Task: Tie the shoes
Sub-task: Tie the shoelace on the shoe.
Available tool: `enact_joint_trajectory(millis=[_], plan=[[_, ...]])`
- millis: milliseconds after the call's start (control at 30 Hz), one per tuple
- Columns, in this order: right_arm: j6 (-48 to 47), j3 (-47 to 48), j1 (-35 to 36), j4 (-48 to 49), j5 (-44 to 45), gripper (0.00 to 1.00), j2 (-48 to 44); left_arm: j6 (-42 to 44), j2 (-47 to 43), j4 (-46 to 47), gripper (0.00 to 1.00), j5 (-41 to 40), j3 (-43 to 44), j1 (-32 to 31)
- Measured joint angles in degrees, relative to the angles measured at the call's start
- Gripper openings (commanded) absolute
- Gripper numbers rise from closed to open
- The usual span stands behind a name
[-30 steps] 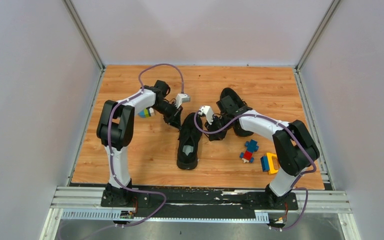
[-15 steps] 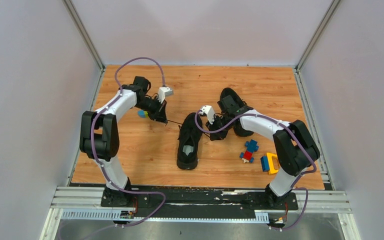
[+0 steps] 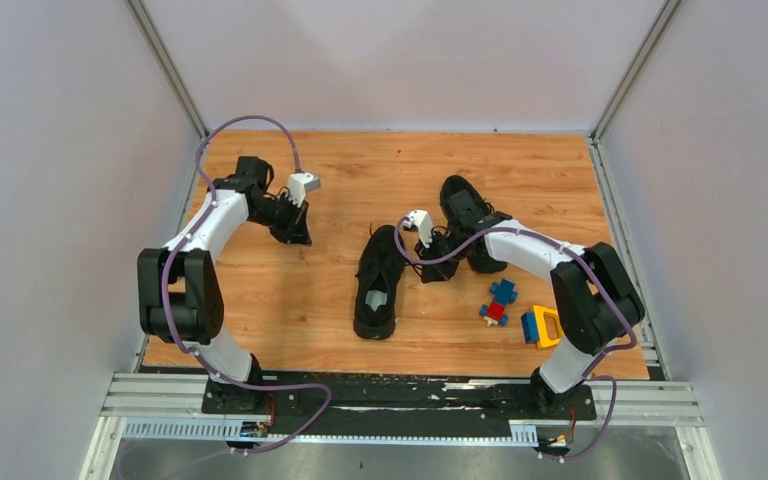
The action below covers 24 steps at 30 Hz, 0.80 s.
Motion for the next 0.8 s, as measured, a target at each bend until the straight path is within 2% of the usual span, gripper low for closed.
enact_joint_trajectory(millis=[200, 233, 267, 333, 400, 633, 800], plan=[[3.34, 1.81, -1.36, -1.11, -5.95, 0.0, 1.66, -1.53, -2.14, 0.2, 0.0, 2.08, -3.43, 0.24], [3.72, 2.32, -1.38, -1.25, -6.8, 0.0, 2.25, -1.86, -2.21, 0.35, 0.03, 2.51, -4.13, 0.22], [3.85, 2.58, -1.38, -1.31, -7.23, 0.0, 2.73, -2.36, -2.32, 0.9, 0.15, 3.15, -5.01, 0.17], [4.09, 2.97, -1.38, -1.51, -7.63, 0.0, 3.63, -3.23, -2.38, 2.19, 0.27, 3.5, -6.12, 0.0], [4.17, 3.39, -1.38, -1.95, -7.43, 0.0, 4.52, -5.79, -2.27, 4.22, 0.36, 3.48, -6.36, -0.07], [4.81, 5.77, -1.36, -1.66, -2.64, 0.0, 7.74, -26.67, 3.23, 15.58, 0.48, 4.0, -3.15, -0.76], [4.79, 5.9, -1.33, -0.22, 0.17, 0.0, 7.91, -42.25, 6.97, 22.93, 0.5, 3.21, -2.97, -4.9]])
